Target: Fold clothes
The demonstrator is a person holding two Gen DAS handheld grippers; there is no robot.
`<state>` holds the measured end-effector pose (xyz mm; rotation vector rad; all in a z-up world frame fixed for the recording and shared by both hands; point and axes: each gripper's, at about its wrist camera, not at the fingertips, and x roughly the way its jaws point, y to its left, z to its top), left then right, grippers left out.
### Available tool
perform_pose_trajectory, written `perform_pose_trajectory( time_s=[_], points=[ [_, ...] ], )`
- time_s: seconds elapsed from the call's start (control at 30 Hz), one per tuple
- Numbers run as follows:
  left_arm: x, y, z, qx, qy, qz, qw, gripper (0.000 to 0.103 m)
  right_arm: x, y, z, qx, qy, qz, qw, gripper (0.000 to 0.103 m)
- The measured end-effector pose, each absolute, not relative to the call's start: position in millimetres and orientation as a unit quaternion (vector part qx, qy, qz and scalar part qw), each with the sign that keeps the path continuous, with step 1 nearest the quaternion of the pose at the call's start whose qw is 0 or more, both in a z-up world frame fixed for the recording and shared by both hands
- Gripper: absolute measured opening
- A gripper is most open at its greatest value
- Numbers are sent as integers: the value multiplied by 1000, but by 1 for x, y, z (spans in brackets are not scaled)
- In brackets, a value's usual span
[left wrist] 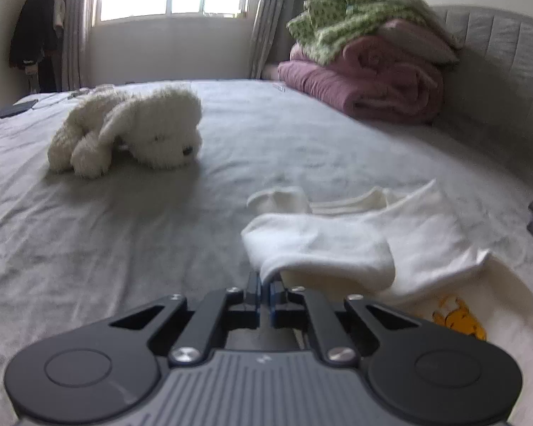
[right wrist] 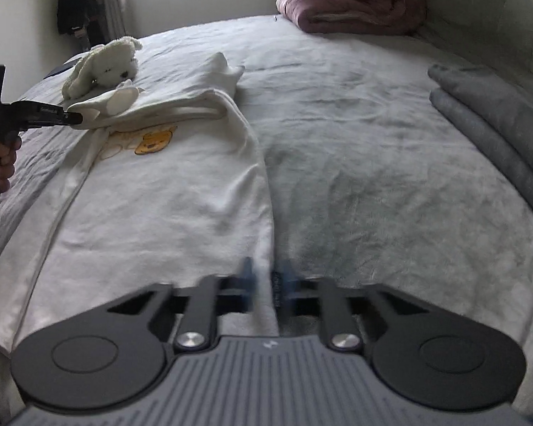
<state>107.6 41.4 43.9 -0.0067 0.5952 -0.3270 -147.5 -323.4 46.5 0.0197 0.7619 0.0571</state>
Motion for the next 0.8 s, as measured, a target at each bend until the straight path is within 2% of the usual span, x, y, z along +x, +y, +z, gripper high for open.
perform_pose_trajectory(
  time_s=[0.17, 0.2, 0.3, 0.53, 0.57, 0.6, 0.63, 0.8],
  points=[
    [109, 50, 55, -39, 277, -158, 947, 4, -155, -313, 50, -8, 362, 29, 932, 11],
    [110, 52, 56, -46, 278, -158, 947, 4, -156, -315, 48, -4, 363, 17, 932, 21],
    [113, 54, 58, -56, 275, -156, 947, 4, -162, -329, 45, 23, 366, -12, 930, 31],
    [117, 56, 62, -64, 264, -153, 950, 4, -165, -336, 37, 56, 392, 4, 918, 33],
    [118, 56, 62, -64, 261, -152, 951, 4, -165, -334, 37, 54, 390, 8, 919, 30],
    [119, 56, 63, -66, 259, -150, 952, 4, -166, -332, 38, 49, 388, 13, 920, 16],
    [121, 56, 64, -67, 256, -149, 953, 4, -168, -327, 40, 34, 380, 17, 924, 9],
    [126, 61, 69, -74, 242, -149, 956, 4, -177, -301, 54, -36, 341, 29, 939, 7]
  ],
)
